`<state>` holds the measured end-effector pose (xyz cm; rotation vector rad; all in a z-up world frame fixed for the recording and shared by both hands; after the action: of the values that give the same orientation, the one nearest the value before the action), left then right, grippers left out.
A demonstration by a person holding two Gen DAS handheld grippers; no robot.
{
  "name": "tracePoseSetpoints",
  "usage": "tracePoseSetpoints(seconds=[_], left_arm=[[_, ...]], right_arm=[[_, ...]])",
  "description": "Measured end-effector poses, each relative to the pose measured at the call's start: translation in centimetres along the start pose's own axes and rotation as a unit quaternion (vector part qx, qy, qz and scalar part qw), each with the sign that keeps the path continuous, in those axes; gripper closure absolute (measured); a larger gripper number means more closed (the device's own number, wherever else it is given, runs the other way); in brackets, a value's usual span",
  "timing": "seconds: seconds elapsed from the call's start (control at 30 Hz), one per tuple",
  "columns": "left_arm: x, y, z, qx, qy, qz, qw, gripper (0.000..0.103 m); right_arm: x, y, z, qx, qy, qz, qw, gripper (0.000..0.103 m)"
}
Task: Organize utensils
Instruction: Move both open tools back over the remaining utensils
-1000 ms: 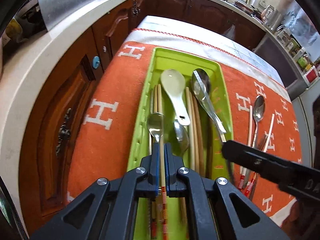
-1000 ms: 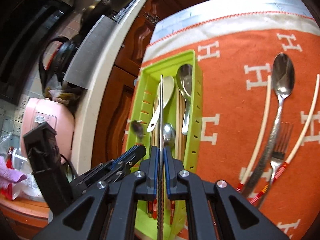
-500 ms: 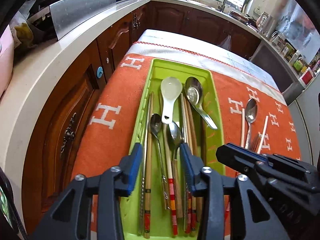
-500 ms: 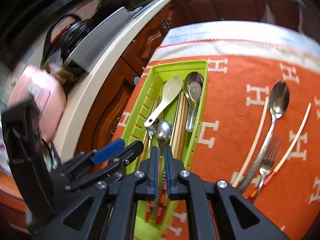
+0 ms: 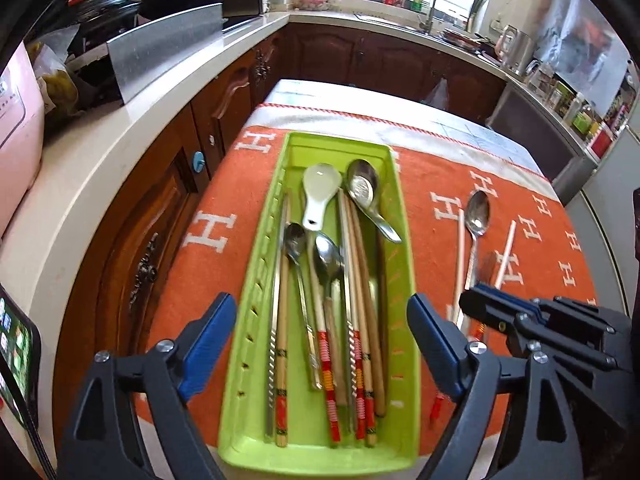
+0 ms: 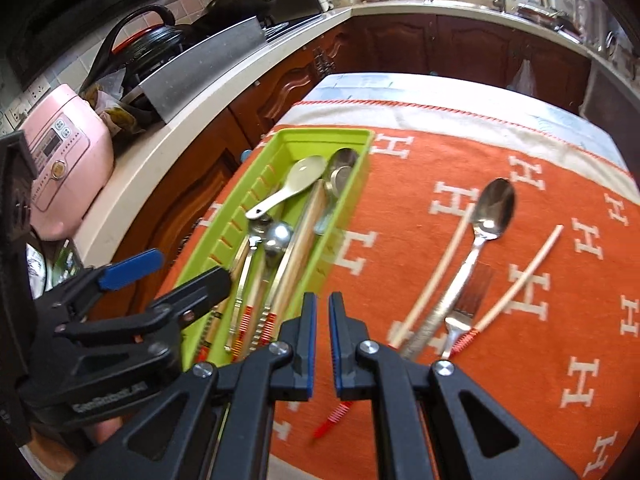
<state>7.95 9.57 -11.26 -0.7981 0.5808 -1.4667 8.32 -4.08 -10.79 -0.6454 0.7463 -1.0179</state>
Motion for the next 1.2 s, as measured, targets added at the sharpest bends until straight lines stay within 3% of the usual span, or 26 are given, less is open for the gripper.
tracePoseSetpoints(seconds=[0.27,0.7,1.03,1.2], left_arm=[[3.4,-1.0,-1.3,-0.001,0.036,-0.014,0.9992,0.015],[8.3,-2.5,-0.7,0.018,0.064,-0.032,0.9972,0.015],[10.2,0.5,-0.1,-0.012,0.061,-0.038,0.9974,0.015],[11.3,2.0,0.7,-0.012,0.072,-0.063,0.9954,0.016]], right_arm=[[2.2,-2.1,-1.1,0.018,0.004,-0.021,1.000,0.097],[6.8,-4.8,-1.3,0.045,0.049,-0.045,0.997,0.097],[12.0,-4.5,-2.5,0.041,0.097,-0.055,0.993,0.097],[13.7,-3.2,-3.0,0.024,0.128,-0.040,0.991,0.097]])
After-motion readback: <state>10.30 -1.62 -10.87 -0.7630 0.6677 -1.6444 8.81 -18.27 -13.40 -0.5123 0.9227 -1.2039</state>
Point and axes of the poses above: each gripper's, at about its wrist camera, not at the fingertips, and y roughly the way its jaws point, x to its right, z to its top, the point moved 7 cm from there along y, roughly the way its jaws point, and after that the axes turned 5 degrees about x, right-handed, at the moved point
